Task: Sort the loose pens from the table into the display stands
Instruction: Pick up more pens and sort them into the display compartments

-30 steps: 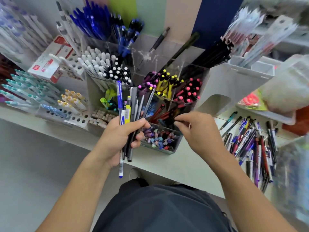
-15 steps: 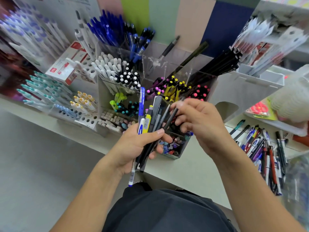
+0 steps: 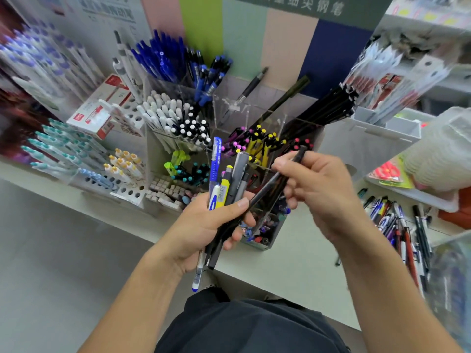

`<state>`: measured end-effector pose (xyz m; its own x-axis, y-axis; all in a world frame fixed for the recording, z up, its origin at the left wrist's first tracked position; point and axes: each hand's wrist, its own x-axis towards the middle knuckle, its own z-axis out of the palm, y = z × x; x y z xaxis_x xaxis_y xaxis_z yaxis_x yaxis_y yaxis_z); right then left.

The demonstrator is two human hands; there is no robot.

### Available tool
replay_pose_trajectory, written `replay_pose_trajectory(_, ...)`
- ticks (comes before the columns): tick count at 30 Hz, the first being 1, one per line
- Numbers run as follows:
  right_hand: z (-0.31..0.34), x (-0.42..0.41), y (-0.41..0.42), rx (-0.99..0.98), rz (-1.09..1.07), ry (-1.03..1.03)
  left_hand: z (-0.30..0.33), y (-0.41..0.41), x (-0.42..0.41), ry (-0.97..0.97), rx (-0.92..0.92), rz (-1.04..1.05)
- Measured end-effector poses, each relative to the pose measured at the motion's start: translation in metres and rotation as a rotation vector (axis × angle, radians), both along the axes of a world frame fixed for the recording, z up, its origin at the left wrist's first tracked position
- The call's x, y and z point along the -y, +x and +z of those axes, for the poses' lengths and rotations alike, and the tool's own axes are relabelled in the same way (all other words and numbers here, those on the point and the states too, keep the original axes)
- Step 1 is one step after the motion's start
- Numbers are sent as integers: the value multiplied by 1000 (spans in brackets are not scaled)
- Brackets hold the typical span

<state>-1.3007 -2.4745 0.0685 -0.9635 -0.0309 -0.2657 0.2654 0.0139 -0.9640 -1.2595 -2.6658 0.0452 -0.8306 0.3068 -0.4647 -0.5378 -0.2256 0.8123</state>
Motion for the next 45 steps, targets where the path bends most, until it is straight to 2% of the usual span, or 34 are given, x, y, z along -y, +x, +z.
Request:
replay_pose_trajectory(2,7,-14,-2,-56,-21,46,2,-3,0,12,4,103)
replay_pose_trajectory(4,12,-27,-1,-104,59,143,3,-7,-1,7,3,215)
replay_pose_trajectory(7,20,-40,5,-167,177,411,6,-17,-2,-72,-25,301)
replay_pose_trajectory(11,24,-38,7,-238,422,1040,12,-26,-5,-166,-48,236)
replay_pose_trajectory(12,25,-34,7,-258,465,1133,13,-27,-7,-172,-46,217)
replay_pose_trajectory(17,43,-12,17,-397,609,1319,16,-27,-17,-81,44,120)
replay_pose_trajectory(19,42,-13,16,-442,640,1286,19,-27,-20,28,84,92)
replay_pose_trajectory(21,40,-24,13,-505,587,1138,20,-29,-18,124,88,114)
replay_pose_trajectory(23,41,-39,10,-586,364,890,20,-31,-12,179,75,137)
replay_pose_trajectory(26,60,-50,1,-647,-6,369,20,-32,-7,191,34,128)
replay_pose_trajectory(28,74,-50,-16,-746,-188,237,23,-34,-9,171,-2,107)
replay_pose_trajectory(31,76,-43,-50,-874,-324,323,28,-36,-17,239,-41,97)
replay_pose_trajectory(35,49,-30,-80,-853,-404,589,28,-34,-23,218,-79,84)
replay_pose_trajectory(41,51,-20,-83,-749,-259,796,30,-29,-22,172,-51,122)
replay_pose_trajectory(45,55,-18,-84,-724,-291,836,24,-29,-18,63,-53,104)
